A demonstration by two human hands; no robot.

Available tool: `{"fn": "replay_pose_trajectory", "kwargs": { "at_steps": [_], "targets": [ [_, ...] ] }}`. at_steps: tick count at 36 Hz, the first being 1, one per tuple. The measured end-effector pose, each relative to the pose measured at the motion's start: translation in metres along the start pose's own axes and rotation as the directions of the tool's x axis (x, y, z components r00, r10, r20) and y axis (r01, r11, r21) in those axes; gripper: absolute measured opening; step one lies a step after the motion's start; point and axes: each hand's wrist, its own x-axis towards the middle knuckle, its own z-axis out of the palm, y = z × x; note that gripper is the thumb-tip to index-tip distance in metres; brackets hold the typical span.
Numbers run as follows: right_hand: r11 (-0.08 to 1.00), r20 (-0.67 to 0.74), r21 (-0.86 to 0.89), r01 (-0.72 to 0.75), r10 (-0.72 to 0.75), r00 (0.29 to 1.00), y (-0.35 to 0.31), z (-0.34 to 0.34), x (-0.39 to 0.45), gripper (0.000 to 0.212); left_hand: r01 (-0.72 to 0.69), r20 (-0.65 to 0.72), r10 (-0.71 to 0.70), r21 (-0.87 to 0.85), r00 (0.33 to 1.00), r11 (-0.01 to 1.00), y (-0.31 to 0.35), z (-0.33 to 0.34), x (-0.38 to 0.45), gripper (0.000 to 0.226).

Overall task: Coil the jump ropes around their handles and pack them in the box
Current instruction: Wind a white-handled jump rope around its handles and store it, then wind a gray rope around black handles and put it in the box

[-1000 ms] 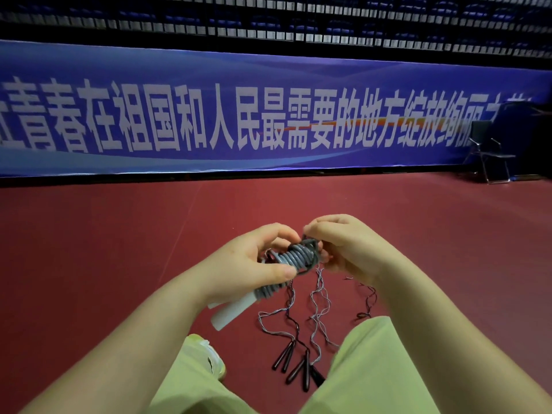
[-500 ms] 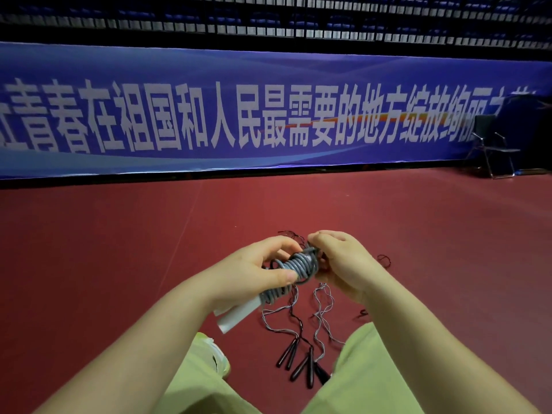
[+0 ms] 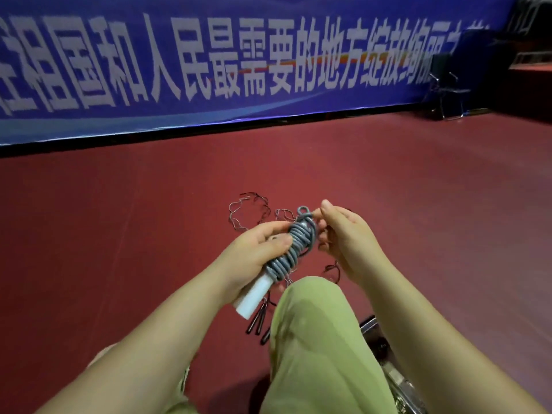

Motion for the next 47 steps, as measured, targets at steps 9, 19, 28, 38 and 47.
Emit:
{"fn": "replay_pose_trajectory", "kwargs": {
  "at_steps": [9,19,28,38,47],
  "targets": [
    [0.995,-0.185,0.037,-0.090,0.096,0.978,0.058,-0.068,0.036,0.039,-0.020,-0.153,0.009,-0.070,0.988,0.997,-0.055,0.063,0.113,0.024],
    [0.930,-0.404,0.241,-0.279,0.357,0.842,0.183,-0.189,0.045,0.049,0.399,0.145,-0.420,0.156,0.896,0.904,-0.184,0.165,0.230,0.087],
    [0.820,-0.618,0.301,-0.487,0.557,0.555,0.307,-0.269,0.029,0.048,0.337,0.287,-0.649,0.669,0.705,0.662,-0.287,0.217,0.264,0.051],
    [0.580,-0.705,0.333,-0.743,0.677,0.212,0.409,-0.316,0.013,0.061,0.369,0.252,-0.776,0.768,0.578,0.524,-0.334,0.202,0.271,0.052],
    [0.560,-0.707,0.304,-0.770,0.675,0.212,0.434,-0.312,0.024,0.067,0.283,0.249,-0.815,0.851,0.522,0.442,-0.339,0.188,0.282,0.063]
  ]
}}
